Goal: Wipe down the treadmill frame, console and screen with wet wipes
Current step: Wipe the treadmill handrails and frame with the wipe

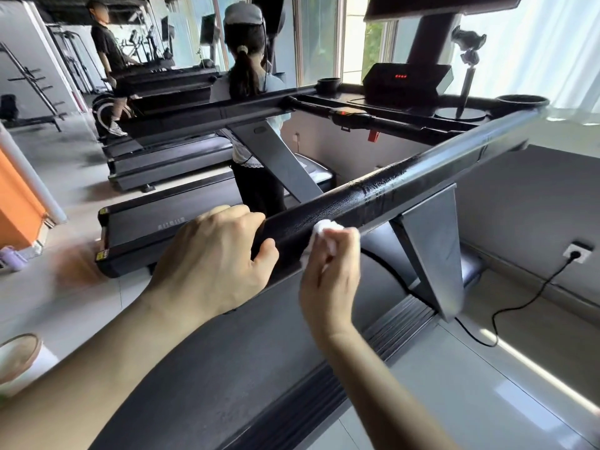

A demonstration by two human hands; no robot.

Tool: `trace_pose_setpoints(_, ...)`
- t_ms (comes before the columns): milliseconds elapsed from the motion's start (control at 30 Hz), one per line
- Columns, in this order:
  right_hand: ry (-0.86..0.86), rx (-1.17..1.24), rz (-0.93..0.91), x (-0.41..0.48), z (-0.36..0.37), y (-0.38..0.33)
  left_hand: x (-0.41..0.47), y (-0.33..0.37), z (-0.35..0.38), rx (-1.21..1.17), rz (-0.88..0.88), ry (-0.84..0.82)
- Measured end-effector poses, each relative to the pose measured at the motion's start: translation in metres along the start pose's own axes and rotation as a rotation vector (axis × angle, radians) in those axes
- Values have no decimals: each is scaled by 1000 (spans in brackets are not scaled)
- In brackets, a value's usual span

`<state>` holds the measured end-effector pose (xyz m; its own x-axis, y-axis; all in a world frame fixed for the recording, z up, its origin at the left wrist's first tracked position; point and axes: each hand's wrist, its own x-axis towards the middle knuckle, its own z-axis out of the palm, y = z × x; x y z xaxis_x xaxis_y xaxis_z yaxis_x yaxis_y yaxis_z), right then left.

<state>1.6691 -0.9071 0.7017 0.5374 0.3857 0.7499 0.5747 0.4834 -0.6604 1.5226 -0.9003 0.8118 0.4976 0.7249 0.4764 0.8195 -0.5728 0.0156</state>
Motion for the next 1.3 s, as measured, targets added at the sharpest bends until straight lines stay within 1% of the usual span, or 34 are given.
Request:
trace_pose_setpoints(67, -128, 53, -157, -21, 0, -12, 0, 0, 1, 4, 2, 1)
trace_pose_setpoints(133, -241, 8, -356, -28, -3, -10, 0, -1, 2, 7, 0, 6)
trace_pose_setpoints(200, -287, -103, -480, -18, -10, 3, 0, -2, 3, 4, 1, 10)
trace_pose_setpoints(233, -273, -143, -494, -11, -14, 11, 0, -2, 3, 3, 6, 13)
trace_pose_setpoints(267, -232, -174, -463, -3, -18, 18, 0, -2, 4, 2, 10, 16)
trace_pose_setpoints(333, -121, -207, -304, 8, -25, 32, 0, -2, 3, -1, 15, 24)
trace_pose_setpoints(433, 49, -186, 62, 20, -25, 35, -2, -1, 2, 9, 11, 24)
trace_pose_setpoints(500, 141, -42, 312, 20, -19, 24, -2, -2, 2, 17, 21, 26)
trace_pose_setpoints(567, 185, 165, 506, 12, -12, 3, -1, -2, 2, 16, 28, 30)
trace_pose_setpoints(600, 168, 240, 550, 5, -9, -9, -1, -3, 3, 16, 31, 30)
trace_pose_setpoints(667, 69, 335, 567, -16, -5, -31, -1, -3, 4, 17, 37, 32)
trace_pose_setpoints(733, -70, 377, 524, -36, -3, -47, -1, -4, 5, 16, 37, 37)
trace_pose_setpoints(800, -174, 348, 455, -43, -6, -48, -1, -4, 5, 15, 37, 37)
trace_pose_setpoints(867, -165, 292, 419, -32, -11, -36, -1, -5, 6, 14, 44, 44)
trace_pose_setpoints(967, -16, 257, 487, 3, -21, -9, -1, -6, 7, 20, 50, 65)
trace_pose_setpoints(1067, 111, 267, 635, 28, -23, 13, 0, -6, 8, 13, 52, 66)
trace_pose_setpoints(1167, 189, 389, 842, 26, -16, 20, -1, -6, 8, 22, 59, 70)
trace_pose_setpoints(1233, 168, 531, 989, 12, -9, 12, -1, -6, 7, 23, 68, 79)
trace_pose_setpoints(1300, 50, 720, 1156, -9, -1, -6, -1, -6, 8, 27, 67, 81)
